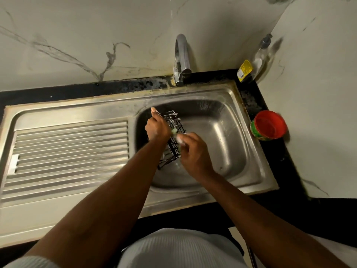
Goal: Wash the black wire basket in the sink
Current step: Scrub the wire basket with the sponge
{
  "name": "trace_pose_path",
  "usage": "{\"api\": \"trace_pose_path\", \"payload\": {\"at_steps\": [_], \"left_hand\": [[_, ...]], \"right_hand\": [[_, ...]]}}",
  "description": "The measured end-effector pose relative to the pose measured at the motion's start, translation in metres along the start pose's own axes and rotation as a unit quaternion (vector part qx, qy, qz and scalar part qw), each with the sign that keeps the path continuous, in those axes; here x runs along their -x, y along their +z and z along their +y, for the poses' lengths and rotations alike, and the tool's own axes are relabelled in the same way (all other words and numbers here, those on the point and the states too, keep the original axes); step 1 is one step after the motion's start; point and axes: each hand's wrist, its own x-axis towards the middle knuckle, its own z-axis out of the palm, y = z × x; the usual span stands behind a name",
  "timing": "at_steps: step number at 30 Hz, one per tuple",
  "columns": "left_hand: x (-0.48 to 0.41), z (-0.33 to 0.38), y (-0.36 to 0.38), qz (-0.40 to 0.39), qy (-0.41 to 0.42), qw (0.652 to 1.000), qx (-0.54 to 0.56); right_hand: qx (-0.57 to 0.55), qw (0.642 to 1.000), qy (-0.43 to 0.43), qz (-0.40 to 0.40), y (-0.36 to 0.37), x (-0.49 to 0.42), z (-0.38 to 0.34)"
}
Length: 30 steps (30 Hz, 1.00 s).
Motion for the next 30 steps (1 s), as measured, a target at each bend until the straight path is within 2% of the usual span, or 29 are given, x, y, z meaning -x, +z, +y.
{"api": "trace_pose_path", "payload": {"at_steps": [2,3,7,8,11,13,14,18,21,25,28,30], "left_hand": [[-0.003,0.001,0.001,0.002,-0.011,1.000,-0.008],[-0.006,0.000,0.002,-0.010,-0.012,1.000,-0.012],[-0.008,-0.002,0.005,-0.011,-0.003,1.000,-0.021],[-0.009,-0.002,0.004,-0.007,-0.005,1.000,-0.022],[-0.010,0.000,0.003,-0.003,-0.012,1.000,-0.027],[-0.013,0.001,0.002,-0.011,-0.013,0.999,-0.032],[-0.013,0.001,0.002,-0.015,-0.013,0.999,-0.034],[-0.013,-0.001,0.001,-0.007,-0.011,0.999,-0.042],[-0.017,-0.002,0.000,0.001,-0.020,0.999,-0.041],[-0.021,0.000,-0.005,0.007,-0.012,0.999,-0.035],[-0.022,-0.001,-0.007,0.010,-0.009,0.999,-0.050],[-0.021,-0.003,-0.008,0.013,-0.002,0.999,-0.050]], "right_hand": [[0.007,0.998,-0.050,-0.033,0.001,0.005,-0.008],[0.017,0.998,-0.048,-0.028,0.000,0.003,-0.004],[0.048,0.995,0.081,0.042,-0.006,-0.007,0.027],[0.051,0.995,0.073,0.039,-0.003,-0.005,0.022],[0.026,0.999,-0.031,-0.007,0.010,0.013,-0.007],[0.010,0.998,-0.056,-0.008,0.010,0.018,-0.006],[0.011,0.999,-0.041,0.012,0.009,0.017,0.001],[0.014,0.990,0.104,0.097,0.007,0.013,0.028],[-0.017,0.995,0.051,0.088,0.010,0.024,0.016],[-0.023,0.999,-0.044,0.006,0.026,0.034,-0.010],[-0.053,0.998,-0.039,0.024,0.020,0.028,0.004],[-0.051,0.996,0.015,0.067,0.009,0.019,0.024]]}}
